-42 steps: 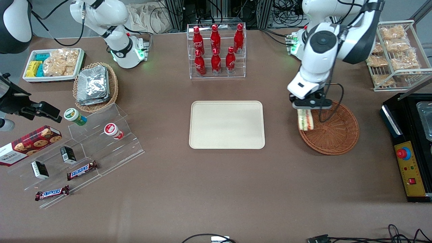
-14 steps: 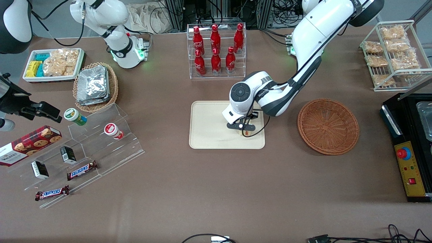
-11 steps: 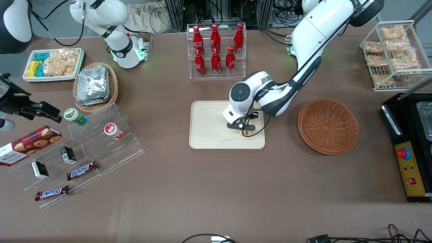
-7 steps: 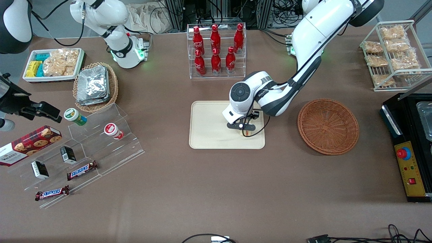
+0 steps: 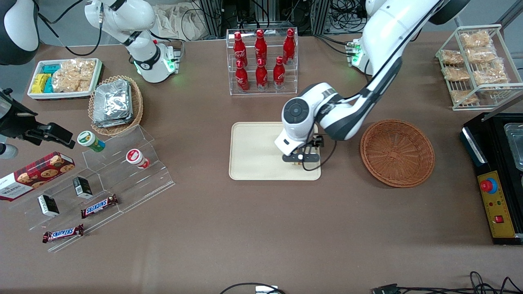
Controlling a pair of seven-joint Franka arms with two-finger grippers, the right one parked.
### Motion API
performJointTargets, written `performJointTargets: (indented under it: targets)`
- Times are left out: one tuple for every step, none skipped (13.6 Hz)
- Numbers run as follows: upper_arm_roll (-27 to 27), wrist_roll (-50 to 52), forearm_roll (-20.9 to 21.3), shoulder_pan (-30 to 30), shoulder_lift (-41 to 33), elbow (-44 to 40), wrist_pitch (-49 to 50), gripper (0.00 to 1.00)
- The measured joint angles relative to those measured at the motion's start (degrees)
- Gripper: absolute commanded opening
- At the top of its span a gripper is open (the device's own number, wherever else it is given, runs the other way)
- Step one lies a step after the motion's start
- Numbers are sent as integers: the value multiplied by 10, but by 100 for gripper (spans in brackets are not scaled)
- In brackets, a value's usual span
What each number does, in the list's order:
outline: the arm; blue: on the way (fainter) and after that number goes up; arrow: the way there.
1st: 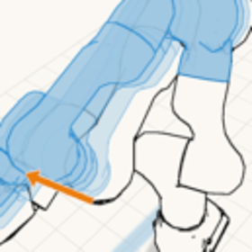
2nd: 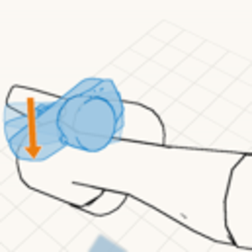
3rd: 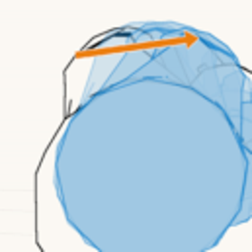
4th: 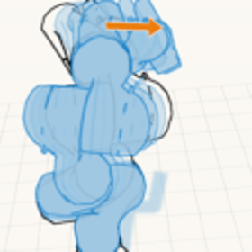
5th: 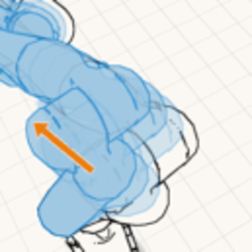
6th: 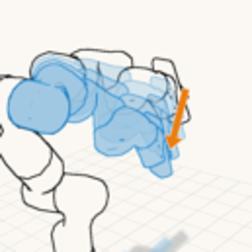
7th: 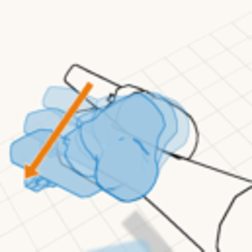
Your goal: Place sandwich from basket to tray
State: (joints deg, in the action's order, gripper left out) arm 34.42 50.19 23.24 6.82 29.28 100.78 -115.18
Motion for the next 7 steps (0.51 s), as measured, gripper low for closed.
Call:
performJointTargets:
  targets:
    - [0,-1,-2,-19,-17,-6,5,100]
    - [0,-1,-3,-36,-33,-8,7,100]
    - [-1,-1,-4,-54,-48,-8,8,100]
    - [-1,-1,-4,-74,-58,-8,9,100]
    - [-1,-1,-4,-96,-68,-8,10,100]
    - [-2,-2,-4,-117,-76,-8,10,100]
    - [-2,-5,-4,-137,-85,-8,13,100]
